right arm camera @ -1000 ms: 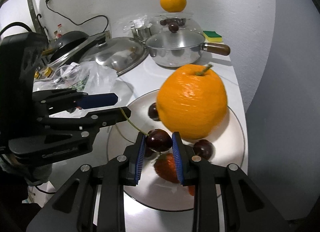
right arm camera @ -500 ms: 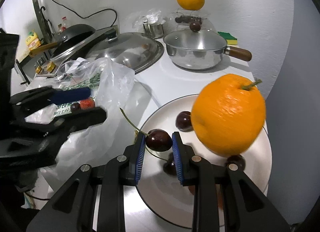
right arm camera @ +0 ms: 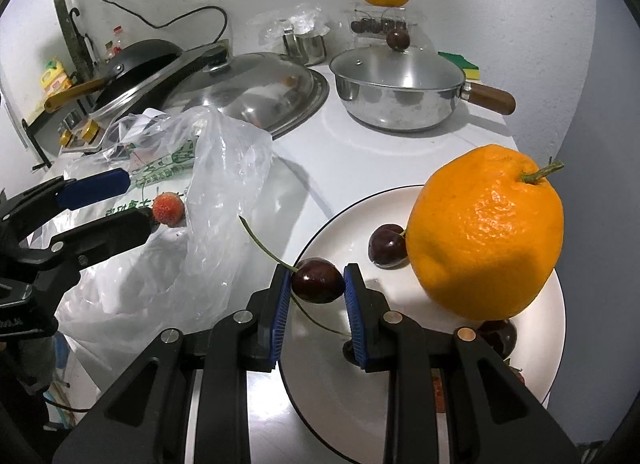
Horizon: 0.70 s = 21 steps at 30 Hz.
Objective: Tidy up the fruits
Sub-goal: 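Lower the dark cherry onto the plate and open the right gripper, then move both open grippers back to the fruit on the plastic bag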
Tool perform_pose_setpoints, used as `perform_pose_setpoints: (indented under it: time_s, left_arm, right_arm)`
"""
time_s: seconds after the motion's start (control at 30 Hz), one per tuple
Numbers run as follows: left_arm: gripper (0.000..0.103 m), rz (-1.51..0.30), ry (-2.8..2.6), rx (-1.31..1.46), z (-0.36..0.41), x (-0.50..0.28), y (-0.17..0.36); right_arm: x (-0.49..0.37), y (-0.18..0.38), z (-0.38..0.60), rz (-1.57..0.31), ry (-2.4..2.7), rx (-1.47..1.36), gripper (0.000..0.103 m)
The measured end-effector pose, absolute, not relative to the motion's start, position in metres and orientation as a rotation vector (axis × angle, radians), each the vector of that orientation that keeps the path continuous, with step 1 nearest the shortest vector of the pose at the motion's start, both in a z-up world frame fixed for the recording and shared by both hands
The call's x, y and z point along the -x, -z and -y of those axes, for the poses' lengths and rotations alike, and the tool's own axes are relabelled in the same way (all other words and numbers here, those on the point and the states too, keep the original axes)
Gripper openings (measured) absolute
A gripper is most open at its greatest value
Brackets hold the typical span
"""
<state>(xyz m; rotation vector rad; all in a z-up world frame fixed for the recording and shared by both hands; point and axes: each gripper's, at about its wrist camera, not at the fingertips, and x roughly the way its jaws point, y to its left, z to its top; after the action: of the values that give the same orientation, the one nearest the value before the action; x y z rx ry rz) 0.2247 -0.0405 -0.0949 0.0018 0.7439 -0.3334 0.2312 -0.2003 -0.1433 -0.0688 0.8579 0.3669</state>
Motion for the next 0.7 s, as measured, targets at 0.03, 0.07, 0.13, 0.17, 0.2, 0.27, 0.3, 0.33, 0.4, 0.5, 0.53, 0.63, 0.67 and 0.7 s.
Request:
perform_pose_setpoints:
  time_s: [0.03, 0.07, 0.13, 0.17, 0.2, 0.27, 0.3, 0.33, 0.4, 0.5, 0.53, 0.63, 0.67, 0.7]
  left_arm:
    - [0.068, -0.743, 0.33, -0.002, 0.039, -0.224, 0.095]
    - [0.068, -0.743, 0.329, -0.002, 0.039, -0.223, 0.095]
    - [0.068, -0.741, 0.324, 0.0, 0.037, -0.221, 0.094]
    - [0.068, -0.74, 0.323, 0.0, 0.036, -0.22, 0.094]
    - [0.068, -0.738, 0.321, 0.0, 0.035, -0.219, 0.093]
    - [0.068, -0.735, 0.319, 0.001, 0.034, -0.217, 0.092]
    - [0.068, -0.734, 0.318, 0.001, 0.034, -0.216, 0.091]
    - [0.068, -0.733, 0.317, 0.0, 0.034, -0.214, 0.09]
    - [0.068, -0.733, 0.313, 0.0, 0.033, -0.212, 0.089]
    - [0.068, -0.728, 0.309, 0.003, 0.031, -0.207, 0.087]
    - [0.068, -0.726, 0.308, 0.004, 0.03, -0.205, 0.086]
    - [0.068, -0.72, 0.301, 0.004, 0.028, -0.2, 0.083]
    - [0.068, -0.719, 0.299, 0.004, 0.027, -0.198, 0.082]
    - [0.068, -0.716, 0.296, 0.006, 0.026, -0.196, 0.082]
  right_arm:
    - [-0.231, 0.143, 0.2, -0.858, -0.364, 0.068, 0.029]
    - [-0.231, 0.142, 0.2, -0.858, -0.362, 0.065, 0.029]
    - [-0.23, 0.141, 0.199, -0.856, -0.356, 0.065, 0.031]
    - [-0.229, 0.14, 0.199, -0.854, -0.353, 0.064, 0.036]
    - [-0.229, 0.14, 0.199, -0.853, -0.352, 0.061, 0.041]
    - [-0.227, 0.137, 0.199, -0.848, -0.346, 0.059, 0.042]
    - [-0.225, 0.136, 0.199, -0.846, -0.345, 0.059, 0.042]
    - [-0.224, 0.135, 0.199, -0.844, -0.345, 0.06, 0.042]
    - [-0.221, 0.133, 0.199, -0.839, -0.347, 0.06, 0.042]
    - [-0.216, 0.129, 0.198, -0.83, -0.349, 0.062, 0.042]
    - [-0.214, 0.128, 0.198, -0.826, -0.349, 0.063, 0.042]
    - [-0.209, 0.124, 0.195, -0.816, -0.353, 0.065, 0.042]
    - [-0.207, 0.122, 0.194, -0.813, -0.355, 0.065, 0.042]
    - [-0.205, 0.121, 0.193, -0.809, -0.357, 0.066, 0.042]
